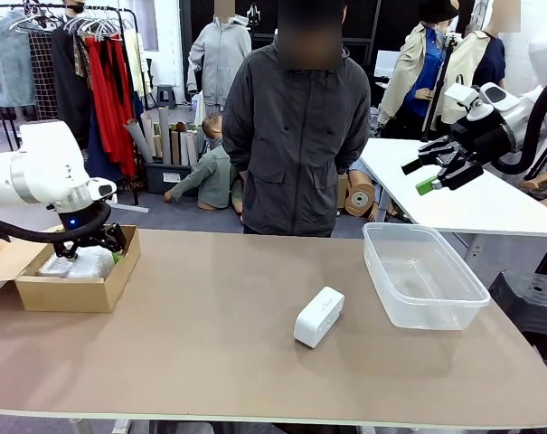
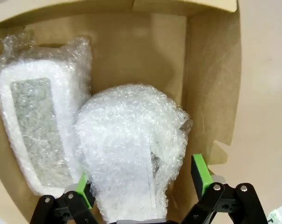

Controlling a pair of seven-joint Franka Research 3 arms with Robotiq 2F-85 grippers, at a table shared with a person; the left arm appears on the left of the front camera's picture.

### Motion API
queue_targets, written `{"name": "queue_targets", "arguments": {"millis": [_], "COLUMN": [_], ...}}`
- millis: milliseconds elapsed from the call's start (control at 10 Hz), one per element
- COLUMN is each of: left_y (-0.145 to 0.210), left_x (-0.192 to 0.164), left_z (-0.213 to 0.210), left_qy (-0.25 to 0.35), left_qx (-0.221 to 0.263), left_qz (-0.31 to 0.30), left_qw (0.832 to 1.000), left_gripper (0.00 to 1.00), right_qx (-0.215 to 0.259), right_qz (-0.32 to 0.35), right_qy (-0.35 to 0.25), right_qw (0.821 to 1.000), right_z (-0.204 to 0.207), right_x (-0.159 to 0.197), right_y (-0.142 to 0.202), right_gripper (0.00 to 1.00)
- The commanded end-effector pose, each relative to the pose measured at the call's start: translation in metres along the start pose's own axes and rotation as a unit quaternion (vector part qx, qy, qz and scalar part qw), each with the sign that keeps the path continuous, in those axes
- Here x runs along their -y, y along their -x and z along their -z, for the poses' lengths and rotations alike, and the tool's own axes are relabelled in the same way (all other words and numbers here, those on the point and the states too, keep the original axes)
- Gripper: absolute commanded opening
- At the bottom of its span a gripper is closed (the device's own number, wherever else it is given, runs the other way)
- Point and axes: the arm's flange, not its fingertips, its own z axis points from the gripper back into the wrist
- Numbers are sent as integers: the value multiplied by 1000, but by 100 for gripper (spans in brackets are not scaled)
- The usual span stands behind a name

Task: Separate and place wrapped and unwrapped clocks.
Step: If the picked Digital clock is wrapped, place it in the Package Box ; if not, place it in the Organizing box.

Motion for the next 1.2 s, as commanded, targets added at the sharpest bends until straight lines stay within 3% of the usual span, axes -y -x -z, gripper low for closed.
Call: {"name": "queue_targets", "arguments": {"millis": [0,800,1000,1100], "left_y": [-3,-7,-5,-6], "left_x": [3,26,33,25], "left_z": [-19,-63,-66,-60], "left_qy": [10,3,-40,4], "left_qx": [7,17,24,18], "left_qz": [-10,-52,-61,-44], "left_qw": [1000,998,997,999], "left_gripper": [100,100,100,100], "right_qx": [1,1,1,1], "right_qz": [-1,-1,-1,-1], "right_qy": [2,2,2,2], "right_qw": [1000,1000,1000,1000], "right_z": [0,0,0,0], "right_x": [-2,-2,-2,-2], "right_y": [-1,-1,-1,-1], "right_gripper": [100,100,100,100]}}
